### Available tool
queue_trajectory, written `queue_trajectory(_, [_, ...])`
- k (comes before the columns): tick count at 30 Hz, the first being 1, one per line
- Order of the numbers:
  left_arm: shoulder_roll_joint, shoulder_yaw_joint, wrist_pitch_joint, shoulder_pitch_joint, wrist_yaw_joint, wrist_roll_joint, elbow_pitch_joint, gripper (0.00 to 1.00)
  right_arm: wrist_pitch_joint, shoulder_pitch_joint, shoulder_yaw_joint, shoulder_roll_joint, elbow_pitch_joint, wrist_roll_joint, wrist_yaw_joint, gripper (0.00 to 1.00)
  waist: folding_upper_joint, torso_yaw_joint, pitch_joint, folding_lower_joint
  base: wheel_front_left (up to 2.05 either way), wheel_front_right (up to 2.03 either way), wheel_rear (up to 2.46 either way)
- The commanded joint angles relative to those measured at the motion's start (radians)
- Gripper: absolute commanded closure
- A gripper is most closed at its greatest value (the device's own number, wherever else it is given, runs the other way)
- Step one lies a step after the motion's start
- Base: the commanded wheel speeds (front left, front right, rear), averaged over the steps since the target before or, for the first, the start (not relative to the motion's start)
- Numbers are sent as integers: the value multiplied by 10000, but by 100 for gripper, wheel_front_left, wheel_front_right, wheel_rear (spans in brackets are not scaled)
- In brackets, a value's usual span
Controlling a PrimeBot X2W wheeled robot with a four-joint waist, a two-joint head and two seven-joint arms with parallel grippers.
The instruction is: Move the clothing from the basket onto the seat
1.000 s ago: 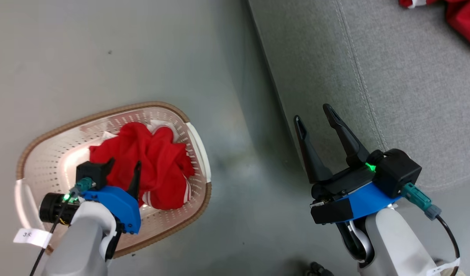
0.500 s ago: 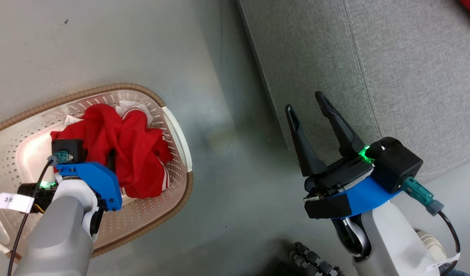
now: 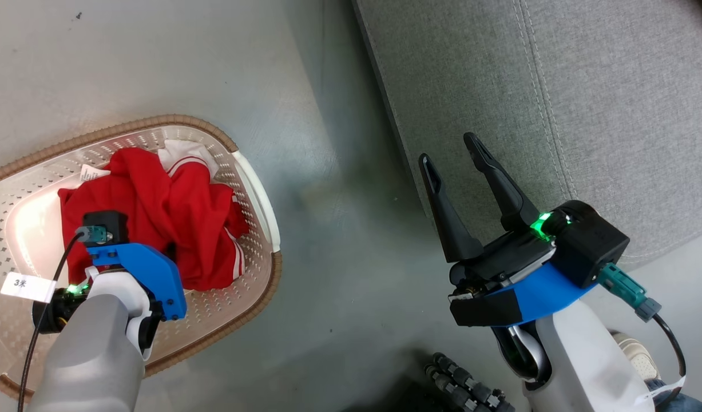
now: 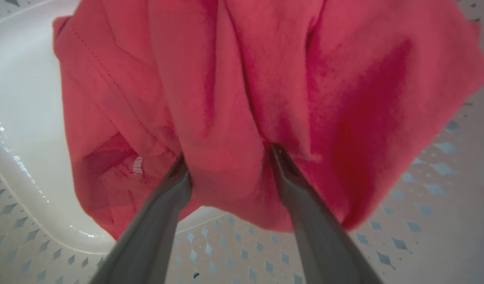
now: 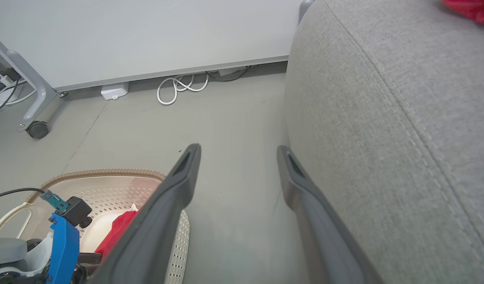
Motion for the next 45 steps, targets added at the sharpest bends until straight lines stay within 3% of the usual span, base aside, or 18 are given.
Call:
queue_trajectory(1, [16,-75,18,-185,-61,24,8,11,-36,-178,16,16,-14,34,5,0,0,-10,28,-1,0,0,0])
queue_trajectory(2, [26,-128,-21,-201,-84,60,-8,50,-38,-179,19,16,-10,41,5,0,0,-14,45,-1,0,0,0])
queue_trajectory(4, [39,-187,-35,-217,-118,94,6,100,-38,-183,26,16,-1,49,5,0,0,-20,70,-1,0,0,0])
queue_trajectory(28, [-149,-587,-397,-262,-391,-159,150,100,-38,-153,-33,14,167,-62,5,0,0,256,-402,-1,0,0,0])
queue_trajectory(34, [-366,-764,-607,-52,-505,-248,127,100,-37,-94,-111,13,369,-217,5,0,0,623,-1133,-1,0,0,0])
queue_trajectory(45, [-1071,-1662,-1220,849,-598,-828,-309,100,-37,549,-509,5,1086,-954,5,0,0,1789,-3563,-1,0,0,0])
